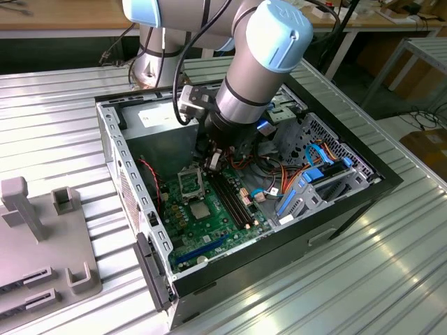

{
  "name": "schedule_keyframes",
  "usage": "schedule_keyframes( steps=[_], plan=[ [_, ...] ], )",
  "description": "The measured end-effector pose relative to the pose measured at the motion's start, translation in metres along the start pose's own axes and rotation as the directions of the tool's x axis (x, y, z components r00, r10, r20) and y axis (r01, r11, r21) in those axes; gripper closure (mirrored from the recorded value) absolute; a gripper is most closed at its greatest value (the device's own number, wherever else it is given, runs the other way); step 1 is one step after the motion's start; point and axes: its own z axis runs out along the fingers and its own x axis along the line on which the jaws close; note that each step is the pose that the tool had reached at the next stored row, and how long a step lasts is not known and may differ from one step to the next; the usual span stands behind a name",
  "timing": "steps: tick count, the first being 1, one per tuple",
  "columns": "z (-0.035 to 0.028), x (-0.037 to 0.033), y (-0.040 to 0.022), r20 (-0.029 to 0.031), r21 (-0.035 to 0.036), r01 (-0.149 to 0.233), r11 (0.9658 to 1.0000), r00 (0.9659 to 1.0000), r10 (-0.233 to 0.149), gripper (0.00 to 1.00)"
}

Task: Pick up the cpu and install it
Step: 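Close the cpu cover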

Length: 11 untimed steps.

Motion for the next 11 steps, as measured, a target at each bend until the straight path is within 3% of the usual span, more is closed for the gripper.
schedule_keyframes(
  steps=[11],
  plan=[
    [-0.0007,-0.0001,0.0001,-0.0013,-0.0006,0.007,1.0000,1.0000,-0.007,0.89]
  ],
)
